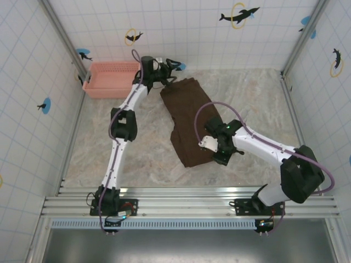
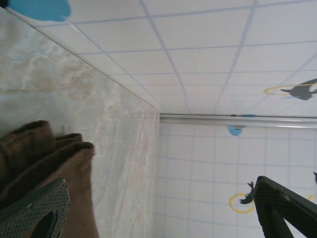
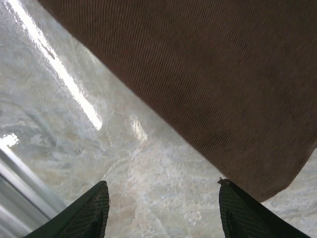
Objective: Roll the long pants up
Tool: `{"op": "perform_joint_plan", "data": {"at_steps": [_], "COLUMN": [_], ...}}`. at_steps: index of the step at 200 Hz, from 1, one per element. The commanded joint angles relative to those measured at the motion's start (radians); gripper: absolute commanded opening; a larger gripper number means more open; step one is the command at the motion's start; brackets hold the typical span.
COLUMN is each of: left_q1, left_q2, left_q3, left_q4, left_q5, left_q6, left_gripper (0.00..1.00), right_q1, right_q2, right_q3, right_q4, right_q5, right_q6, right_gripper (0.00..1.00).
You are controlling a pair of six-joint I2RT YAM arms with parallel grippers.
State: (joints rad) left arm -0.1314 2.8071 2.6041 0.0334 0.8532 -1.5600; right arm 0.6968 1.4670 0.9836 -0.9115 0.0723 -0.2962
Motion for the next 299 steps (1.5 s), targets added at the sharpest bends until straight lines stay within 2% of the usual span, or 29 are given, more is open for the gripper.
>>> {"op": "perform_joint_plan", "data": {"at_steps": [1, 13, 29, 59, 82, 106, 125, 138, 152, 190, 224, 255, 279, 299], "left_q1": [-0.009, -0.002, 0.01, 0.036, 0.039, 0.03, -0.006, -0.043, -0.075, -0.085, -0.123, -0.232, -0.258, -0.259], "left_q2": [-0.112, -0.184, -0.312, -0.576, -0.758, -0.93, -1.023, -1.06, -1.087, -1.15, -1.216, -1.262, -1.299, -1.32], "left_q3": [-0.026, -0.081, -0.188, -0.451, -0.733, -1.025, -1.157, -1.204, -1.252, -1.351, -1.378, -1.371, -1.413, -1.456], "left_q4": [0.065, -0.027, -0.226, -0.563, -0.628, -0.641, -0.724, -0.792, -0.843, -0.832, -0.835, -0.864, -0.839, -0.828], "left_q5": [0.101, 0.118, 0.098, -0.062, -0.183, -0.313, -0.442, -0.556, -0.655, -0.705, -0.704, -0.732, -0.69, -0.689], "left_q6": [-0.04, 0.069, 0.285, 0.675, 0.852, 0.97, 1.088, 1.174, 1.213, 1.205, 1.308, 1.472, 1.48, 1.485], "left_gripper": [0.97, 0.97, 0.98, 0.97, 0.97, 0.98, 0.98, 0.97, 0.98, 0.97, 0.97, 0.97, 0.98, 0.97], "right_q1": [0.014, 0.018, 0.02, 0.043, 0.062, 0.084, 0.085, 0.087, 0.089, 0.095, 0.093, 0.091, 0.075, 0.059], "right_q2": [0.04, 0.068, 0.118, 0.18, 0.241, 0.314, 0.358, 0.376, 0.398, 0.484, 0.551, 0.643, 0.727, 0.756], "right_q3": [-0.026, -0.037, -0.025, -0.008, 0.016, 0.08, 0.142, 0.178, 0.215, 0.32, 0.455, 0.655, 0.8, 0.867], "right_q4": [0.102, 0.132, 0.144, 0.163, 0.175, 0.151, 0.119, 0.106, 0.076, -0.012, -0.11, -0.309, -0.444, -0.455], "right_q5": [0.032, 0.036, 0.024, 0.017, -0.002, -0.065, -0.146, -0.207, -0.281, -0.478, -0.533, -0.646, -0.735, -0.781], "right_q6": [-0.018, -0.017, -0.017, -0.017, -0.01, -0.005, 0.028, 0.074, 0.119, 0.207, 0.222, 0.185, 0.192, 0.22], "right_gripper": [0.61, 0.61, 0.59, 0.56, 0.47, 0.27, 0.17, 0.14, 0.13, 0.11, 0.11, 0.12, 0.12, 0.12]}}
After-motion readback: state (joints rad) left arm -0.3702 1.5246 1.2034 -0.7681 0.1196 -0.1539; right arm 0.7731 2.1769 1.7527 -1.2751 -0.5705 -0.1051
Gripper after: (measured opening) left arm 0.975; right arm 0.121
